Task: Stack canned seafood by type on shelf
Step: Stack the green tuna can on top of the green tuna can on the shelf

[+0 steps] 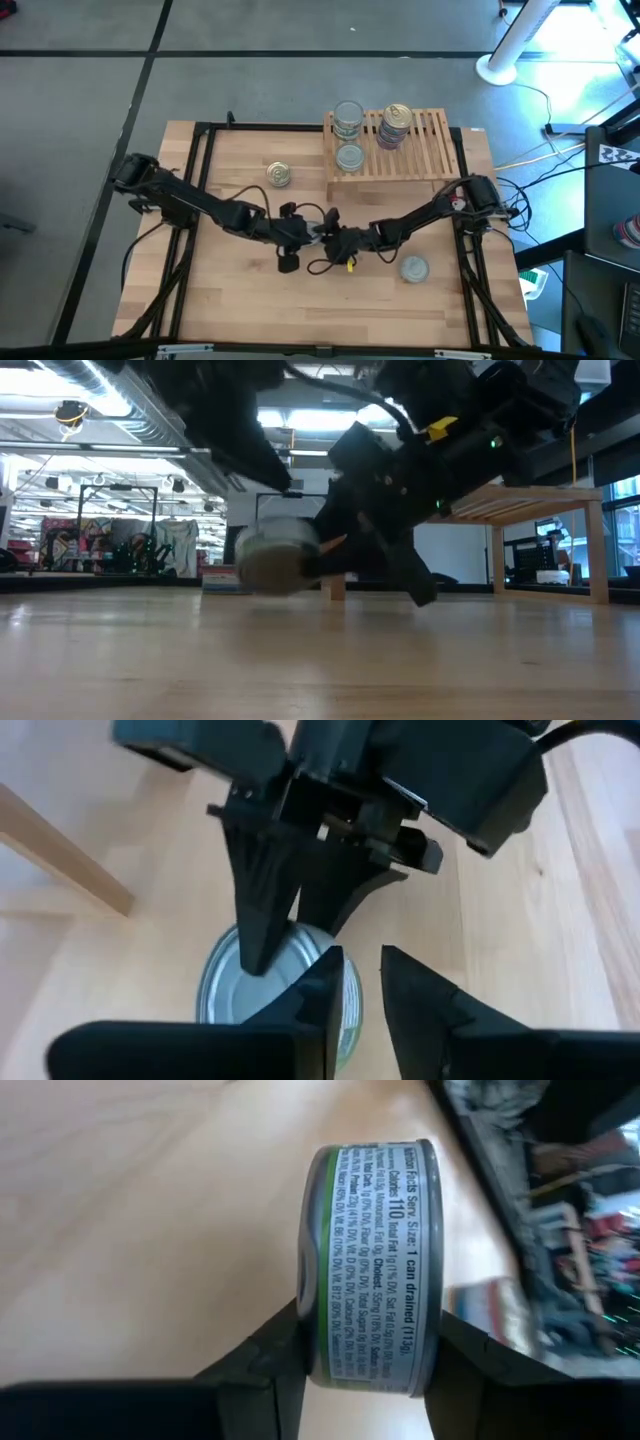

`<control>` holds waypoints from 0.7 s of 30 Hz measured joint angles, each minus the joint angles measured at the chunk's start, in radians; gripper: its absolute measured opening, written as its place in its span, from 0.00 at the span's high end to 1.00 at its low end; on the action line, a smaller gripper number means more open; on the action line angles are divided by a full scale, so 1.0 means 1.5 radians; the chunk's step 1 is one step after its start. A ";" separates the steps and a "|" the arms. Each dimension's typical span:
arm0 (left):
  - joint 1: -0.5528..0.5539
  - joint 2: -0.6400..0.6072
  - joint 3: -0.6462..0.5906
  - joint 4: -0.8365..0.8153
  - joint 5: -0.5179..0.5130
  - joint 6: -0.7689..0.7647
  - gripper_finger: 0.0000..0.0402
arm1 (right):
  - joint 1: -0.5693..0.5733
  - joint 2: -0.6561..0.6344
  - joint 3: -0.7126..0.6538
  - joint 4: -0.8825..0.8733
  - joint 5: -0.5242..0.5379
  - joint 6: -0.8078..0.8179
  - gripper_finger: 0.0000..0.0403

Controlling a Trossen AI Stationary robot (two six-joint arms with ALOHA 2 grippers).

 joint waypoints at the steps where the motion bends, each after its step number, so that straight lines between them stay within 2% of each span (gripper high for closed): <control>1: 0.001 -0.013 0.000 -0.009 -0.001 0.011 0.83 | 0.004 -0.005 0.000 0.001 0.018 0.000 0.64; 7: 0.008 -0.118 0.000 -0.064 -0.028 0.069 0.84 | 0.030 -0.050 0.000 -0.004 0.123 -0.031 0.64; 14: 0.025 -0.227 0.000 -0.062 -0.080 0.184 0.91 | 0.040 -0.126 0.001 -0.005 0.264 -0.051 0.64; 18: 0.047 -0.243 0.000 -0.028 -0.082 0.253 0.94 | 0.040 -0.171 0.001 -0.004 0.363 -0.149 0.63; 21: 0.064 -0.230 0.000 0.037 -0.082 0.314 0.96 | 0.040 -0.202 0.001 -0.002 0.420 -0.214 0.63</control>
